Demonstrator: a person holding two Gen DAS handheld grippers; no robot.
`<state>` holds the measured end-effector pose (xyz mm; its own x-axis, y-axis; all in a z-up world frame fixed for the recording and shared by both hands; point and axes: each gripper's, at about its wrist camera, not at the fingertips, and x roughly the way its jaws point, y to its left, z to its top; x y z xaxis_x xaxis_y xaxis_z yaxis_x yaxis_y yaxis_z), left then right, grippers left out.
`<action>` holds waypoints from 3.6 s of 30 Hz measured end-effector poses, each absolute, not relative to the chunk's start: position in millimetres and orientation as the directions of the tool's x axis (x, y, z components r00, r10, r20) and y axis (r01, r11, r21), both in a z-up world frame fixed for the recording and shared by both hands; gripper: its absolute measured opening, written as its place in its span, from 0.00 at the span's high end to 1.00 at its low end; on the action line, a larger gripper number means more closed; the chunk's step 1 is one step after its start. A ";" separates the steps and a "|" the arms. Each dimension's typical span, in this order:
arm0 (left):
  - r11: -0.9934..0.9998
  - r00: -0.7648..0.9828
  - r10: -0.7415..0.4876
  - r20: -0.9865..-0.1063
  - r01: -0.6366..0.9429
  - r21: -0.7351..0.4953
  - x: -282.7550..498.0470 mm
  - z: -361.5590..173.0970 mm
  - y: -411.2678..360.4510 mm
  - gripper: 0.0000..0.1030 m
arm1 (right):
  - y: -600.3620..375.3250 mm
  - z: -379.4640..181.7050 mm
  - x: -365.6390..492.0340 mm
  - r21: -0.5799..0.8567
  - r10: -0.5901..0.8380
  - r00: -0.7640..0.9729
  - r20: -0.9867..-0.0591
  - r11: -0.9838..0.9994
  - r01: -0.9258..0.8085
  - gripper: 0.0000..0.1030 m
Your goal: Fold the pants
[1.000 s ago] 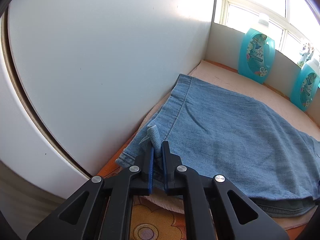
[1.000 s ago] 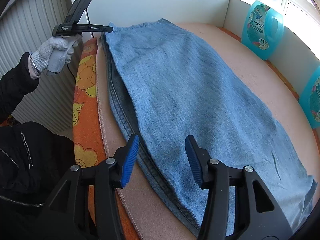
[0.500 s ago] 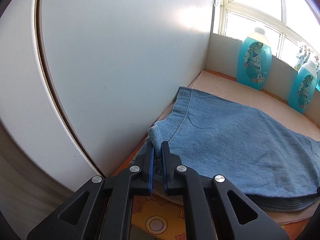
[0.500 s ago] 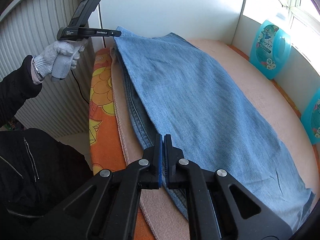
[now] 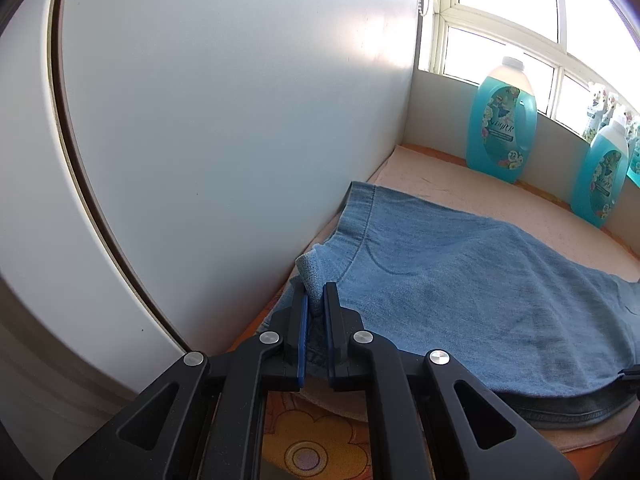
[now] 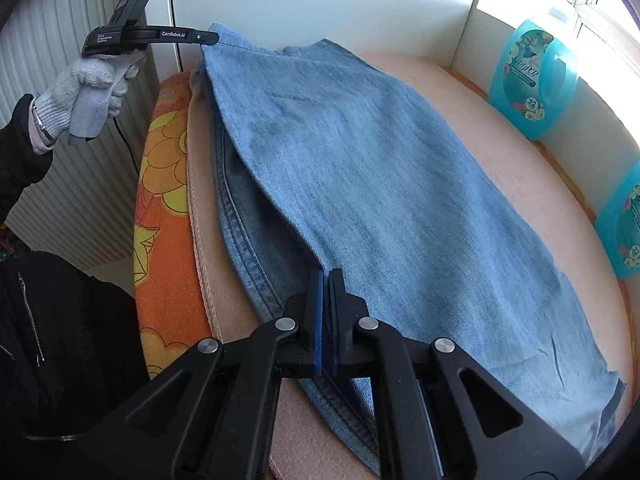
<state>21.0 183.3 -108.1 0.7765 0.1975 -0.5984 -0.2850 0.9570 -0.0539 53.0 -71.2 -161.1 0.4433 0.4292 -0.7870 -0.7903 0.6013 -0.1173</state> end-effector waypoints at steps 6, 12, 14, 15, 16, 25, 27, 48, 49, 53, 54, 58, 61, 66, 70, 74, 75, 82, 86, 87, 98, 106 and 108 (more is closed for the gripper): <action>0.954 0.767 0.209 -0.607 -0.295 -0.044 13.3 -114.0 188.5 0.94 | -65.0 -167.0 41.1 -0.135 0.420 0.421 -0.804 0.561 -0.817 0.97; 0.955 0.726 0.200 -0.658 -0.295 -0.035 20.2 -135.8 189.0 0.93 | -64.8 -180.8 52.9 -0.076 0.414 0.386 -0.824 0.594 -0.801 0.94; 0.955 0.725 0.206 -0.658 -0.296 -0.027 18.2 -133.3 188.3 0.90 | -69.8 -177.3 51.6 -0.060 0.431 0.390 -0.814 0.605 -0.794 0.90; 0.954 0.725 0.210 -0.656 -0.299 -0.025 16.0 -131.7 188.3 0.87 | -73.7 -174.4 49.4 -0.045 0.442 0.396 -0.805 0.619 -0.784 0.86; 0.953 0.724 0.214 -0.656 -0.302 -0.023 13.2 -129.8 187.9 0.86 | -79.8 -171.0 47.3 -0.024 0.459 0.405 -0.791 0.638 -0.770 0.82; 0.971 0.774 0.187 -0.605 -0.240 -0.007 -8.1 -100.4 158.0 0.82 | -198.3 -143.7 28.2 0.160 0.408 0.634 -0.657 0.897 -0.411 0.67; 0.980 0.796 0.156 -0.585 -0.201 -0.012 -7.6 -90.6 142.5 0.77 | -236.8 -142.9 23.1 0.214 0.350 0.679 -0.645 0.936 -0.280 0.64; 0.919 0.745 -0.268 -0.611 0.387 0.069 40.4 -87.2 -58.5 0.71 | -562.3 -183.9 -70.0 0.503 -0.129 0.680 -0.721 0.578 0.643 0.57; 0.916 0.737 -0.272 -0.619 0.396 0.068 41.2 -90.3 -62.4 0.71 | -567.0 -186.5 -70.0 0.515 -0.121 0.683 -0.720 0.566 0.643 0.57; 0.911 0.711 -0.276 -0.647 0.408 0.060 45.9 -102.1 -65.7 0.71 | -576.6 -197.8 -62.9 0.559 -0.080 0.700 -0.710 0.540 0.629 0.58; 0.912 0.707 -0.274 -0.652 0.406 0.057 47.2 -104.2 -64.8 0.71 | -577.2 -198.4 -60.4 0.556 -0.085 0.701 -0.708 0.545 0.628 0.58; 0.919 0.698 -0.269 -0.664 0.392 0.040 53.6 -110.0 -56.2 0.71 | -578.8 -199.8 -49.7 0.578 -0.081 0.723 -0.686 0.542 0.610 0.56; 0.924 0.687 -0.265 -0.676 0.381 0.025 58.6 -115.8 -51.3 0.71 | -578.7 -201.1 -42.6 0.604 -0.082 0.747 -0.660 0.533 0.592 0.47; 0.930 0.668 -0.262 -0.696 0.367 0.002 63.3 -127.8 -45.0 0.71 | -573.0 -203.2 -41.2 0.614 -0.128 0.761 -0.636 0.515 0.599 0.46; 0.933 0.658 -0.262 -0.706 0.361 -0.010 66.3 -136.3 -40.6 0.71 | -565.2 -199.0 -33.3 0.589 -0.178 0.737 -0.652 0.495 0.639 0.37; 0.933 0.655 -0.270 -0.705 0.360 -0.023 68.8 -138.7 -39.5 0.71 | -550.9 -196.9 -11.7 0.499 -0.212 0.691 -0.691 0.551 0.669 0.62; 0.932 0.655 -0.271 -0.705 0.360 -0.024 69.4 -138.5 -39.4 0.71 | -549.4 -195.5 -11.1 0.495 -0.220 0.692 -0.688 0.555 0.668 0.66; 0.932 0.654 -0.282 -0.702 0.361 -0.038 70.1 -137.7 -36.8 0.71 | -511.1 -156.5 -20.3 0.325 -0.384 0.690 -0.614 0.673 0.664 0.77; 0.930 0.653 -0.289 -0.700 0.365 -0.043 70.7 -136.9 -36.0 0.71 | -491.0 -152.6 -17.1 0.155 -0.501 0.611 -0.613 0.683 0.714 0.77; 0.930 0.654 -0.292 -0.698 0.364 -0.047 71.0 -136.3 -34.9 0.71 | -495.9 -158.1 -12.5 0.144 -0.497 0.592 -0.635 0.676 0.722 0.77; 0.990 0.767 -0.139 -0.627 0.107 -0.088 30.3 -105.6 68.0 0.71 | -501.4 -149.6 -32.8 0.183 -0.389 0.587 -0.710 0.703 0.687 0.49; 0.980 0.795 0.013 -0.606 -0.131 -0.150 -14.7 -108.9 144.5 0.68 | -424.0 -101.7 -24.8 0.225 -0.248 0.724 -0.644 0.843 0.489 0.49; 0.973 0.790 0.029 -0.612 -0.162 -0.163 -19.7 -113.8 155.2 0.68 | -396.8 -89.7 -9.6 0.248 -0.163 0.765 -0.623 0.886 0.391 0.49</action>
<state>-19.7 155.2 -113.8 0.7902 0.0291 -0.6122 -0.1624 0.9731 -0.1634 -9.6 -396.8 -89.7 0.7647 -0.1631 -0.6234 0.3911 0.8864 0.2477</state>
